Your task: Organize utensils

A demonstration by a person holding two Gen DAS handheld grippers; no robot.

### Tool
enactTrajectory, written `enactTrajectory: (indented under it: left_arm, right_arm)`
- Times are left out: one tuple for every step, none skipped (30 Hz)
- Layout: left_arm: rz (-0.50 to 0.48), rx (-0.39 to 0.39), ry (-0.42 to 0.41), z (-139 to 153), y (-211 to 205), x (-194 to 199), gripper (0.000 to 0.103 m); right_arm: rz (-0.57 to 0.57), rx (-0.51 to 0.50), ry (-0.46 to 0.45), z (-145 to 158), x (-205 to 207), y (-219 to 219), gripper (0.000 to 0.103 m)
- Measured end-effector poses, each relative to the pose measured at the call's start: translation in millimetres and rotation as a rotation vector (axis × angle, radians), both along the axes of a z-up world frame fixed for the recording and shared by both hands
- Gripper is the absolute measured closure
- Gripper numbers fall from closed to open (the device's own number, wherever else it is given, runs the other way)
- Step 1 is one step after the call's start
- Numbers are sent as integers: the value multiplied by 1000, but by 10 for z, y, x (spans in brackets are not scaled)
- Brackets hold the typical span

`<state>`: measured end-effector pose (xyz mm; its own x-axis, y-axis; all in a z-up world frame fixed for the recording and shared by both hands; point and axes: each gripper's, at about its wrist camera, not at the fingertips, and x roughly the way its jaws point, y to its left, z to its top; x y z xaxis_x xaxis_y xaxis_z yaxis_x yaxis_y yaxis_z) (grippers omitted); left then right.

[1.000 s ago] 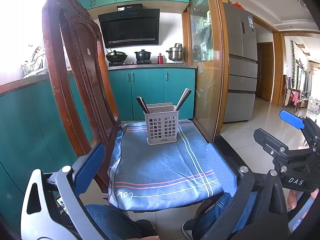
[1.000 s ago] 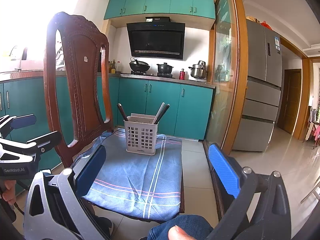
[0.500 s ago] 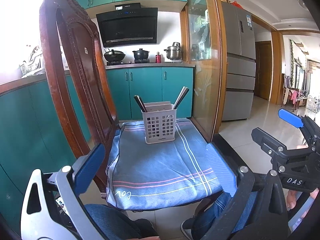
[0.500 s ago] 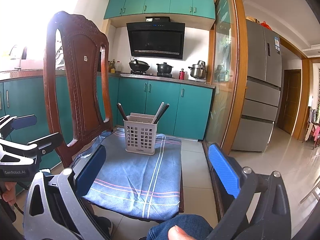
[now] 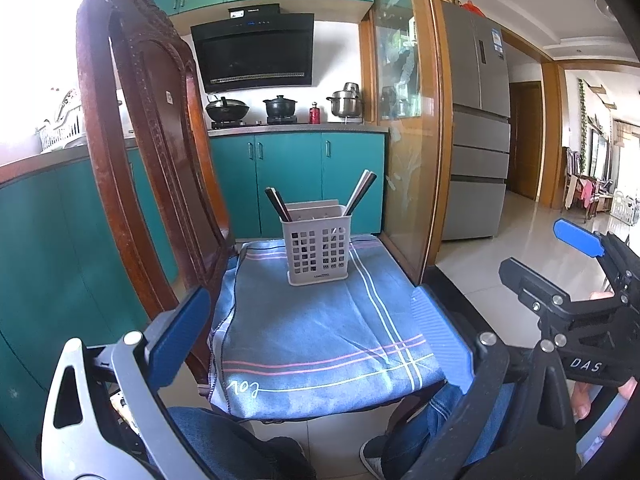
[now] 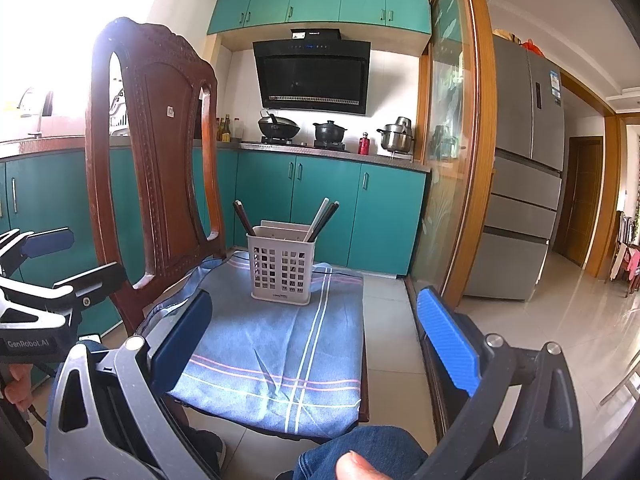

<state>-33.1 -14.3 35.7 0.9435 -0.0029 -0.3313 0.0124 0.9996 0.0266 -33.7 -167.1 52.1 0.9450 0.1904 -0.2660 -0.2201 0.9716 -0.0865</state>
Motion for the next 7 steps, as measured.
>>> enactTrajectory:
  left_arm:
    - [0,1,3,-9,-7,1,3]
    - [-1,1,6,-16,-9,8,3]
    - [-2,0,10,-26,-7,20,3]
    - [-2,-1,15,-34,-2,31,3]
    - [-1,-3,18,-39,1,37,3]
    - [0,-5,23,-50,4,51,3]
    - [1,-6,30,-64,7,66,3]
  right_arm:
    - [1,0,2,-4,3,-8,3]
    - [2,0,4,-4,9,-17,3]
    - [2,0,6,-6,15,-22,3]
    - [2,0,9,-14,21,-26,3]
    - [2,0,12,-19,30,-35,3]
    - [2,0,14,-15,41,-36,3]
    - [2,-1,18,-23,50,-40,3]
